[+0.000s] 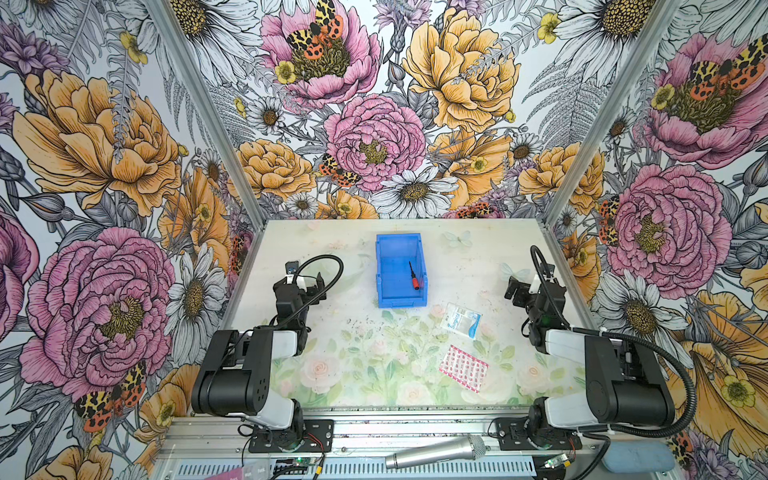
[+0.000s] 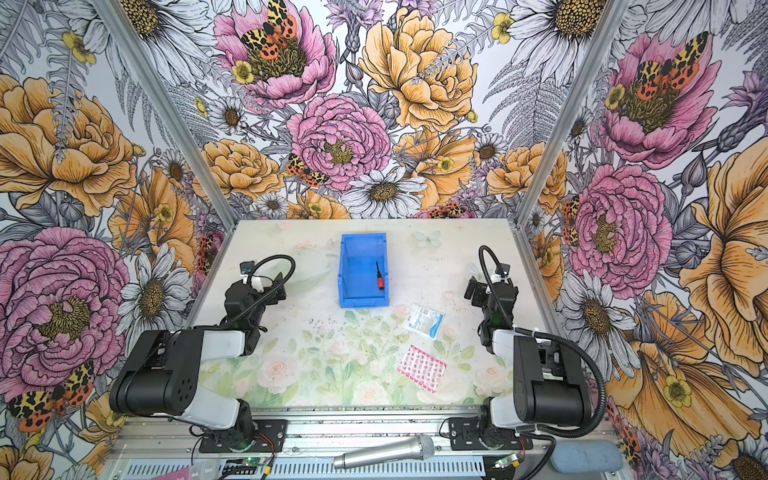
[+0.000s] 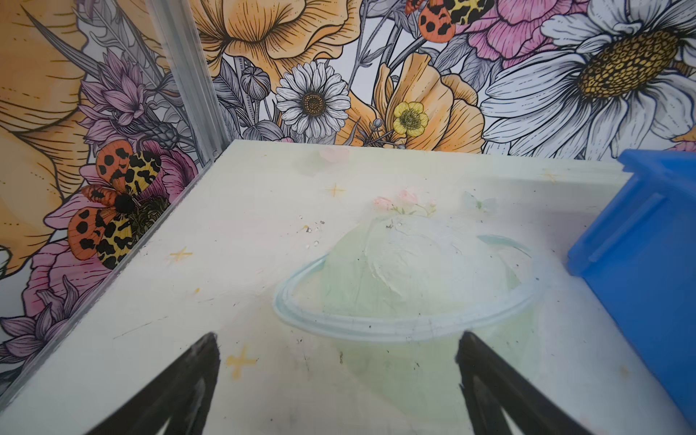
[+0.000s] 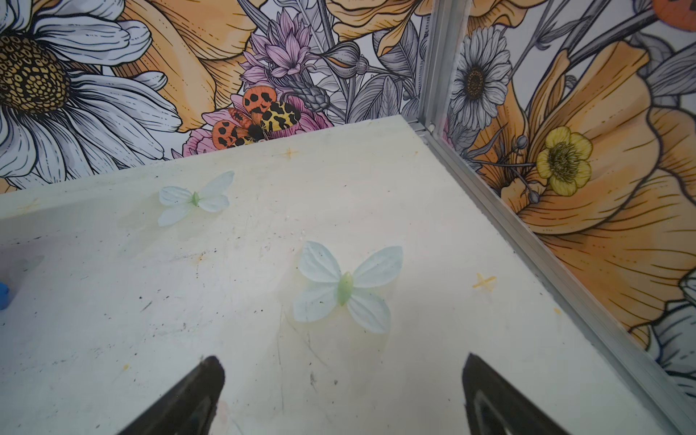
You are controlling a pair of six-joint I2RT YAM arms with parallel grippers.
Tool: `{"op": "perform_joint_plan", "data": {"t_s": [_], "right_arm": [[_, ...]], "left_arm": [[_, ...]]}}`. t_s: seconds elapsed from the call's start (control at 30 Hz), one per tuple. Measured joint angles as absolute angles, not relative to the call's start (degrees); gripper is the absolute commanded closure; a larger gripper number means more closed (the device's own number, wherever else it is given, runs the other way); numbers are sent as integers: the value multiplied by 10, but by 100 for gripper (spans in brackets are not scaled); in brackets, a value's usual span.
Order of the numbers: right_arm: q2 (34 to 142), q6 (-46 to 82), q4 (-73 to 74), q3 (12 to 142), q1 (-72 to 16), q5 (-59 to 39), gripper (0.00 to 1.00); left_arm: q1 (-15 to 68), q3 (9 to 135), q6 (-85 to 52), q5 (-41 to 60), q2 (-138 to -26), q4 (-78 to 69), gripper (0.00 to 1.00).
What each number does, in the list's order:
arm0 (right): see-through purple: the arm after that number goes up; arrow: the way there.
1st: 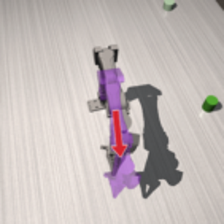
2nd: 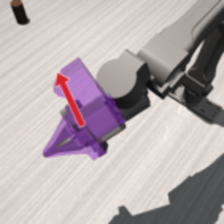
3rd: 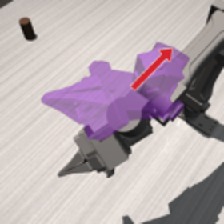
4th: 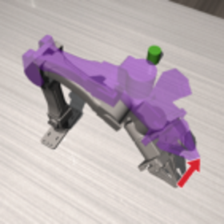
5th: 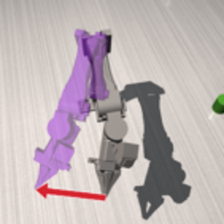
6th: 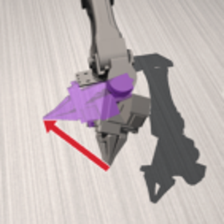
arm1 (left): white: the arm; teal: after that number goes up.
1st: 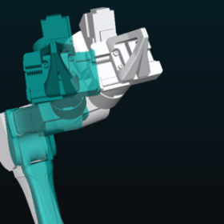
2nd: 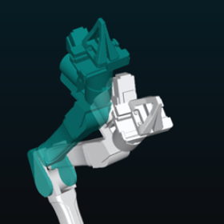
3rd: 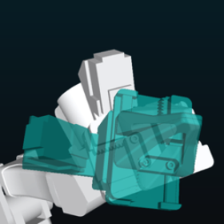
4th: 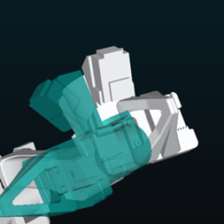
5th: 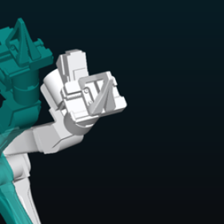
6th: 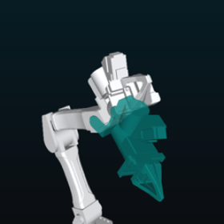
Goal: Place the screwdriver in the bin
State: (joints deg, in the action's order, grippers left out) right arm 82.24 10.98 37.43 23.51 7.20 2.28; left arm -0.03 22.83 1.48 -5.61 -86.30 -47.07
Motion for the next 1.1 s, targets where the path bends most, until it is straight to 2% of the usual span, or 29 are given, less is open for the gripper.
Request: {"op": "perform_joint_plan", "data": {"t_s": [0.27,0.5,1.1], "right_arm": [[827,93,418,234,66,-12,0],[882,57,450,234,34,-31,0],[883,39,462,234,15,4,1]], "left_arm": [[-6,228,14,-41,-884,-500,1],[-10,228,8,-34,-885,-505,1],[-5,226,6,-36,-885,-513,1]]}}
